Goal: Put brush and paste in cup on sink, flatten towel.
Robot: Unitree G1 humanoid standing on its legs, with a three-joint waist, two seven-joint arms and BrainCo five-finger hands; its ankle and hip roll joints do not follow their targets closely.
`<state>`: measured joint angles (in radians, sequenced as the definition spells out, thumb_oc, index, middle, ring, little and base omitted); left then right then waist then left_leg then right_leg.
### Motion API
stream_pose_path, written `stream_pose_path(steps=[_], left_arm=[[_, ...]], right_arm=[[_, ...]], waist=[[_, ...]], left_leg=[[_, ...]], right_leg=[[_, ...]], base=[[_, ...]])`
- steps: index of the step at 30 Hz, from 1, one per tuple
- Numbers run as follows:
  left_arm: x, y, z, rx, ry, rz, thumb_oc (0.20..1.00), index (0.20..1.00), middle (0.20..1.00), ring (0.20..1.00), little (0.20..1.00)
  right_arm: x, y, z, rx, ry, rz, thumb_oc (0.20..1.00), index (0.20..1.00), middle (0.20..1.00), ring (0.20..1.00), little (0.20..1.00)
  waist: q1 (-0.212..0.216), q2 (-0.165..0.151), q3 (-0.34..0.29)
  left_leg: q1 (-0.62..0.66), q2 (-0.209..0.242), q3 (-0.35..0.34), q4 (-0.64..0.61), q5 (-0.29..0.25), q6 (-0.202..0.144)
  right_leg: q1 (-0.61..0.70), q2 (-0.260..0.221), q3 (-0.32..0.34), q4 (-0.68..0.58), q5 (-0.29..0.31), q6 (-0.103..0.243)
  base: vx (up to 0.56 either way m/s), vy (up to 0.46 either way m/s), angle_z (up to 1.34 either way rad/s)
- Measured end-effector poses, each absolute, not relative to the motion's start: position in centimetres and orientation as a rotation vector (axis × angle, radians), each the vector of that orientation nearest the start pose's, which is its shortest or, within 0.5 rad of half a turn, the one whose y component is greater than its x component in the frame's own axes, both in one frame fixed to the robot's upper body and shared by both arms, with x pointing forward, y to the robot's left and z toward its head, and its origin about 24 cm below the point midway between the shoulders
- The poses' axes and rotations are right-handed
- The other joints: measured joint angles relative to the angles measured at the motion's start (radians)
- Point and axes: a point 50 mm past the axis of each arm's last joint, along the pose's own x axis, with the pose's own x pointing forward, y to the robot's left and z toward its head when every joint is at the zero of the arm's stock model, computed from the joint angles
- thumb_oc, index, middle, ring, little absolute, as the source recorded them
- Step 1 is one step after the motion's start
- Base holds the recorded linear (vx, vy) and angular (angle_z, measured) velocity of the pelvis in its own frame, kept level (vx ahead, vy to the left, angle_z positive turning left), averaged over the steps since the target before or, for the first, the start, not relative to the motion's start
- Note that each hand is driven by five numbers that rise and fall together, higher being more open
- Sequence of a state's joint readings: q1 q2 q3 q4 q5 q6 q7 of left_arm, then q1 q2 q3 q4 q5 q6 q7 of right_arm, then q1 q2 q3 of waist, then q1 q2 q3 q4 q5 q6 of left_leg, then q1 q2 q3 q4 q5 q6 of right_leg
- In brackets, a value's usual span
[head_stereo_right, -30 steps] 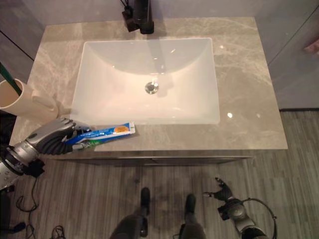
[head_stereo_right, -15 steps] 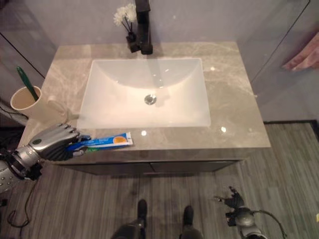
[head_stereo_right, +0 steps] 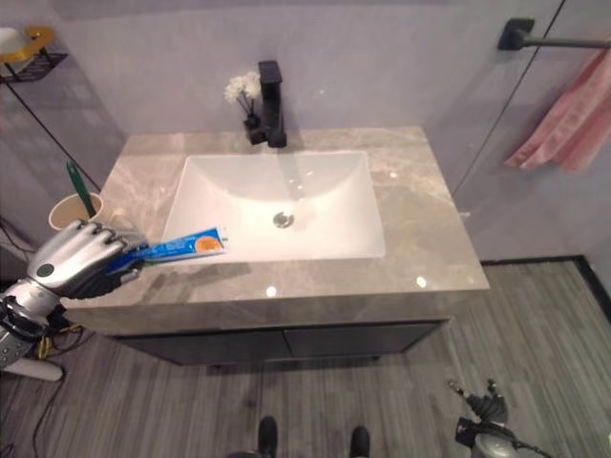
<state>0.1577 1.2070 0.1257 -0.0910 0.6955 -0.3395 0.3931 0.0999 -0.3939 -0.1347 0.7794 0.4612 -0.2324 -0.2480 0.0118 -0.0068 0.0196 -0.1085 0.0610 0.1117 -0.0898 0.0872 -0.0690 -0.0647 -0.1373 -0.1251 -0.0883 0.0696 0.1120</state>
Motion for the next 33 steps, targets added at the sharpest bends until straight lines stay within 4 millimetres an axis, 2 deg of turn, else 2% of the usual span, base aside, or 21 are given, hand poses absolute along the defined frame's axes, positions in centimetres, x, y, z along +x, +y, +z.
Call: stream_pose_path(steps=[3, 6, 8, 11, 13, 16, 18, 20, 23, 28, 33], left_arm=[[22.6, 29.6, 19.1, 1.843, -0.633, 0.033, 0.200, 0.200, 0.200, 0.200, 0.200], [23.1, 29.4, 21.0, 1.895, -0.737, 0.150, 0.200, 0.200, 0.200, 0.200, 0.200], [23.5, 28.8, 22.8, 1.906, -0.840, 0.225, 0.200, 0.200, 0.200, 0.200, 0.200], [23.9, 27.7, 25.8, 1.873, -0.995, 0.355, 0.200, 0.200, 0.200, 0.200, 0.200], [24.2, 27.2, 27.6, 1.852, -1.069, 0.439, 0.200, 0.200, 0.200, 0.200, 0.200], [24.7, 26.1, 30.0, 1.806, -1.184, 0.536, 0.200, 0.200, 0.200, 0.200, 0.200], [25.5, 25.2, 30.6, 1.790, -1.222, 0.534, 0.200, 0.200, 0.200, 0.200, 0.200], [26.5, 24.2, 30.8, 1.772, -1.244, 0.523, 0.200, 0.200, 0.200, 0.200, 0.200], [27.0, 22.5, 31.3, 1.727, -1.319, 0.505, 0.200, 0.200, 0.200, 0.200, 0.200], [27.1, 21.0, 32.9, 1.681, -1.434, 0.538, 0.200, 0.200, 0.200, 0.200, 0.200], [26.9, 19.8, 34.7, 1.639, -1.540, 0.585, 0.200, 0.200, 0.200, 0.200, 0.200]], right_arm=[[15.9, -33.2, -4.6, -0.018, 0.352, -0.778, 1.000, 1.000, 1.000, 1.000, 1.000], [17.5, -33.6, -0.1, -0.026, 0.118, -0.823, 1.000, 1.000, 1.000, 1.000, 1.000], [18.8, -33.1, 3.1, -0.050, -0.041, -0.781, 1.000, 1.000, 1.000, 1.000, 1.000], [20.6, -32.0, 5.6, -0.047, -0.164, -0.712, 1.000, 1.000, 1.000, 1.000, 1.000], [22.3, -30.3, 7.3, -0.008, -0.236, -0.612, 1.000, 1.000, 1.000, 1.000, 1.000], [25.5, -25.9, 10.3, 0.042, -0.354, -0.354, 1.000, 1.000, 1.000, 1.000, 1.000], [27.4, -23.4, 11.6, 0.097, -0.392, -0.235, 1.000, 1.000, 1.000, 1.000, 1.000], [29.6, -19.6, 14.0, 0.205, -0.455, -0.099, 1.000, 1.000, 1.000, 1.000, 1.000], [31.7, -14.1, 18.1, 0.361, -0.548, 0.080, 1.000, 1.000, 1.000, 1.000, 1.000], [33.2, -9.5, 21.1, 0.525, -0.560, 0.217, 1.000, 1.000, 1.000, 1.000, 1.000], [33.5, -6.7, 22.4, 0.604, -0.549, 0.313, 1.000, 1.000, 1.000, 1.000, 1.000]], waist=[[-0.021, 0.005, -0.026], [-0.036, 0.008, -0.035], [-0.043, 0.007, -0.045], [-0.049, 0.000, -0.051], [-0.053, -0.001, -0.053], [-0.051, -0.002, -0.058], [-0.045, -0.002, -0.062], [-0.046, -0.002, -0.063], [-0.038, -0.002, -0.063], [-0.011, -0.006, -0.065], [0.007, -0.006, -0.066]], left_leg=[[0.005, 0.000, 0.008, -0.002, -0.005, 0.001], [0.017, 0.001, 0.010, -0.002, -0.007, 0.003], [0.025, 0.001, 0.011, -0.004, -0.015, 0.004], [0.031, 0.001, 0.013, -0.003, -0.011, 0.003], [0.039, 0.001, 0.017, -0.003, -0.015, 0.006], [0.041, 0.003, 0.031, 0.000, -0.012, 0.005], [0.045, 0.003, 0.037, 0.001, -0.011, 0.005], [0.049, 0.004, 0.039, 0.000, -0.011, 0.005], [0.051, 0.006, 0.042, 0.001, -0.011, 0.005], [0.049, 0.010, 0.042, 0.001, -0.012, 0.003], [0.047, 0.014, 0.040, 0.001, -0.014, 0.001]], right_leg=[[0.001, -0.001, 0.008, 0.000, 0.000, 0.000], [0.012, -0.001, 0.009, -0.002, -0.001, 0.000], [0.019, -0.001, 0.010, -0.005, -0.005, 0.000], [0.024, 0.000, 0.011, -0.003, -0.004, 0.000], [0.029, -0.001, 0.015, -0.003, -0.005, 0.000], [0.025, 0.001, 0.027, 0.000, -0.004, 0.000], [0.027, 0.001, 0.032, 0.003, 0.000, 0.000], [0.029, 0.002, 0.035, 0.003, 0.000, 0.000], [0.028, 0.005, 0.038, 0.003, -0.001, -0.001], [0.026, 0.010, 0.039, 0.003, -0.003, -0.003], [0.026, 0.013, 0.037, 0.003, -0.005, -0.005]], base=[[0.02, 0.004, -0.08], [0.02, 0.001, 0.00], [0.00, 0.000, 0.00], [0.00, 0.000, 0.00], [-0.01, 0.004, -0.05], [-0.01, -0.002, -0.11], [-0.02, -0.001, -0.10], [-0.04, 0.002, -0.04], [0.00, 0.000, 0.00], [0.00, 0.000, 0.00], [0.00, 0.000, 0.00]])
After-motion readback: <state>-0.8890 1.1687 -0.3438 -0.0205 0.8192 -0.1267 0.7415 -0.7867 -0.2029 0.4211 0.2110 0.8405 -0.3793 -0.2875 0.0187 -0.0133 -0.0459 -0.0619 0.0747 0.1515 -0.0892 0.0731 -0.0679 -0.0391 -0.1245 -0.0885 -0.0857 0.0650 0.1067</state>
